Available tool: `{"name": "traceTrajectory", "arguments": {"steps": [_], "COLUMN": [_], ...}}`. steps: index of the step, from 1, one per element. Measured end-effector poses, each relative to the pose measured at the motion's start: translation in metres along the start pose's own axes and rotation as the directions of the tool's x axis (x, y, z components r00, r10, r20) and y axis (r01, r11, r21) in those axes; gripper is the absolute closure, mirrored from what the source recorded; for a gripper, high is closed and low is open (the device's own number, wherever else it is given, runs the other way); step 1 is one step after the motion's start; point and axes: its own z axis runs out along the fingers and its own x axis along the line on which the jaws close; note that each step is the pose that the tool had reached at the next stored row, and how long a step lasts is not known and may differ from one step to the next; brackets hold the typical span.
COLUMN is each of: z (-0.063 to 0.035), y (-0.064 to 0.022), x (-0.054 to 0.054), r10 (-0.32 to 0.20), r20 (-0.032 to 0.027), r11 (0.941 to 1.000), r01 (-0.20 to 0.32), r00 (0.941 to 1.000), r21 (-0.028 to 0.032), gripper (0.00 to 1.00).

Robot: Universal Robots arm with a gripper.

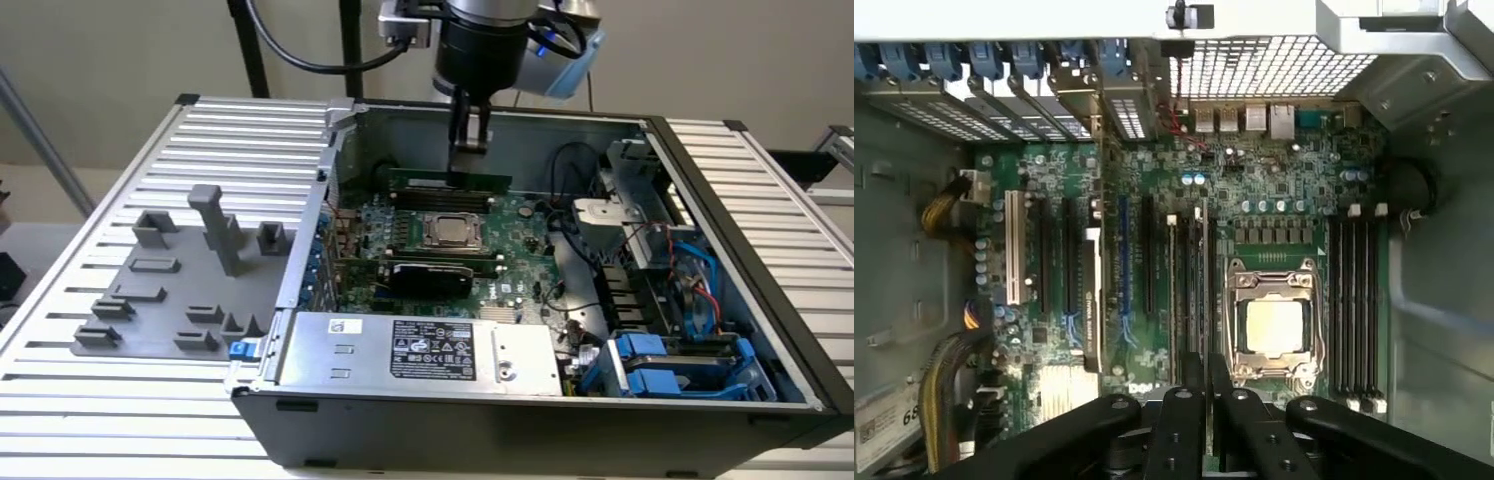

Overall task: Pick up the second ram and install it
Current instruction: 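Insert the second ram into the second slot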

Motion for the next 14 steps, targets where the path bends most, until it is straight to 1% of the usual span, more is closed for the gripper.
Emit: {"name": "traceTrajectory", "arguments": {"steps": [4, 8, 10, 14], "z": [0.0072, 0.0142, 0.0179, 0.0188], "y": [-0.004, -0.0082, -0.0086, -0.0086], "x": [-0.007, -0.009, -0.01, -0.01], "r10": [0.001, 0.007, 0.01, 0.01], "r20": [0.0001, 0.0004, 0.0007, 0.0003], "r11": [1.0, 1.0, 1.0, 0.9999], "r01": [-0.001, -0.007, -0.01, -0.01], "r00": [1.0, 1.0, 1.0, 0.9999], "r21": [-0.0001, -0.0004, -0.0003, -0.0005], "gripper": [1.0, 1.0, 1.0, 1.0]}}
